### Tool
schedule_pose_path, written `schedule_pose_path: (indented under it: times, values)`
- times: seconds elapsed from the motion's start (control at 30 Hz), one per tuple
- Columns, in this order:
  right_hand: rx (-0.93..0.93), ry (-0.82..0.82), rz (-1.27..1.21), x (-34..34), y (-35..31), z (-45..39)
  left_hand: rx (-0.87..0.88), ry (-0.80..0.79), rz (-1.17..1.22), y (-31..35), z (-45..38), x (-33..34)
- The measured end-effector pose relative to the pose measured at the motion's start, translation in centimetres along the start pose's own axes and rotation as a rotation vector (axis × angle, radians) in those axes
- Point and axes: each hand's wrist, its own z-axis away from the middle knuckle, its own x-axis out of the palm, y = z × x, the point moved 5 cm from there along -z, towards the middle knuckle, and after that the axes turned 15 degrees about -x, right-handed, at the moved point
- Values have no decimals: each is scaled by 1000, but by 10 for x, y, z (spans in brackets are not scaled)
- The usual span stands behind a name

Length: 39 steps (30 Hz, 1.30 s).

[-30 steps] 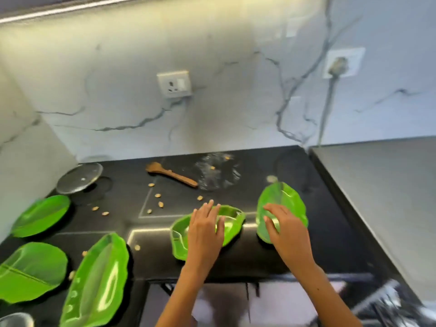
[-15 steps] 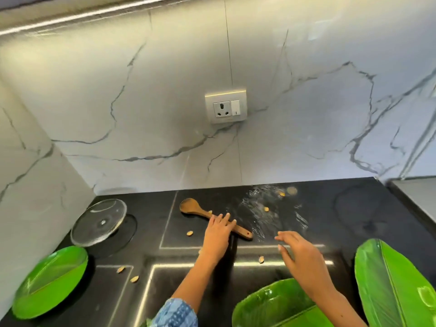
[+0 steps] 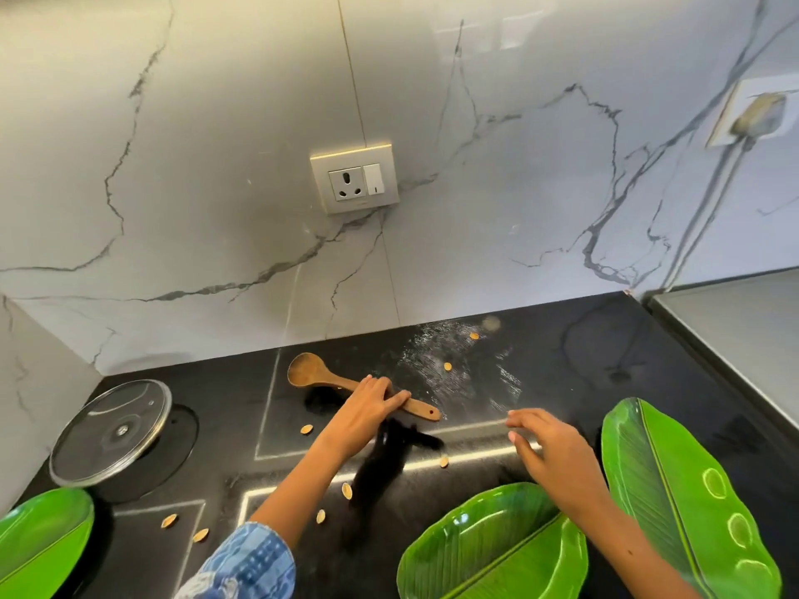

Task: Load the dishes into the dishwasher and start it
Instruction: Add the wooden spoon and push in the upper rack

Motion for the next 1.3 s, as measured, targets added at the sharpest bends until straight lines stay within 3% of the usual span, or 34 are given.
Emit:
schedule_pose_path:
  times: [0.17, 0.3, 0.73, 0.93, 1.07, 1.3]
  values:
    - [16, 73, 34, -42, 22, 25, 159, 209, 44, 72, 1, -47]
    - [61, 143, 43, -102, 46, 65, 351, 260, 79, 158, 5, -67]
    - [439, 404, 174, -347, 110, 345, 1020, 404, 118, 581, 67, -97]
    - [730, 478, 16, -412, 168, 431, 1361, 320, 65, 740, 114, -84]
    - [876, 709, -289, -449, 219, 469, 1558, 410, -143, 814, 131, -61]
    - [939, 850, -330, -503, 291, 531, 1877, 427, -269, 903, 121, 13]
